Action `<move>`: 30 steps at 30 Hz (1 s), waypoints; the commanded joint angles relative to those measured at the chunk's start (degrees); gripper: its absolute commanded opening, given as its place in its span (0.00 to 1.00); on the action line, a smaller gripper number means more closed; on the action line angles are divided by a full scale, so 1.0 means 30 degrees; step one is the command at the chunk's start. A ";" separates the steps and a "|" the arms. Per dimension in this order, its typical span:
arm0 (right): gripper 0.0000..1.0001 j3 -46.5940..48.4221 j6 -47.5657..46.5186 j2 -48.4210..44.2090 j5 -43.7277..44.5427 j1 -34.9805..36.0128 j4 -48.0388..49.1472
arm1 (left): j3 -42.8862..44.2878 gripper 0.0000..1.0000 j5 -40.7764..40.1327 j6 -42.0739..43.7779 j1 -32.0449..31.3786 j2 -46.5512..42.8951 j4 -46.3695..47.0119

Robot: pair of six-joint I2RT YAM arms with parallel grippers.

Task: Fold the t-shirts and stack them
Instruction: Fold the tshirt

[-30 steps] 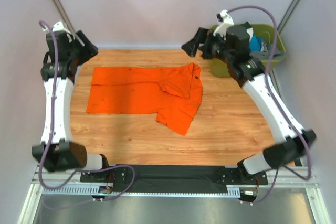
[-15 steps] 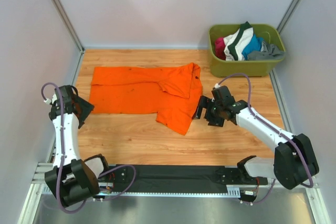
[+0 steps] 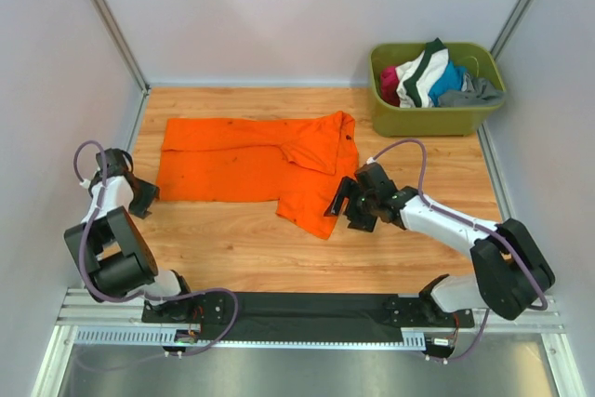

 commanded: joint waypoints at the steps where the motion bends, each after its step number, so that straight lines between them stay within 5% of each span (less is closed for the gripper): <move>1: 0.80 -0.0436 0.1254 0.0294 0.0460 0.0137 0.2104 | 0.0697 0.53 0.0077 -0.0492 0.0148 0.0627 0.2083; 30: 0.79 0.0735 0.0903 0.1320 0.0372 0.0283 0.1198 | 0.0931 0.35 0.0489 -0.1400 0.0148 0.4320 0.4635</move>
